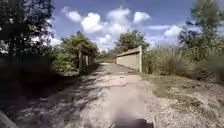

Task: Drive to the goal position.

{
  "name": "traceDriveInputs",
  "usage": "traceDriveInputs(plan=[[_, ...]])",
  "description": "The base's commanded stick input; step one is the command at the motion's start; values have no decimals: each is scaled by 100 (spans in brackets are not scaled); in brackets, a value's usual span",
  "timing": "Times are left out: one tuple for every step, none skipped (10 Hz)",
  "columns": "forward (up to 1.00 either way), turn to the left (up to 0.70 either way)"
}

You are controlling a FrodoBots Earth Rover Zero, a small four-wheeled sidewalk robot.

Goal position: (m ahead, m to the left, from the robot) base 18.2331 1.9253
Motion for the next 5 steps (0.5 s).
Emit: traceDriveInputs(plan=[[85,0],[85,0],[85,0],[85,0],[85,0]])
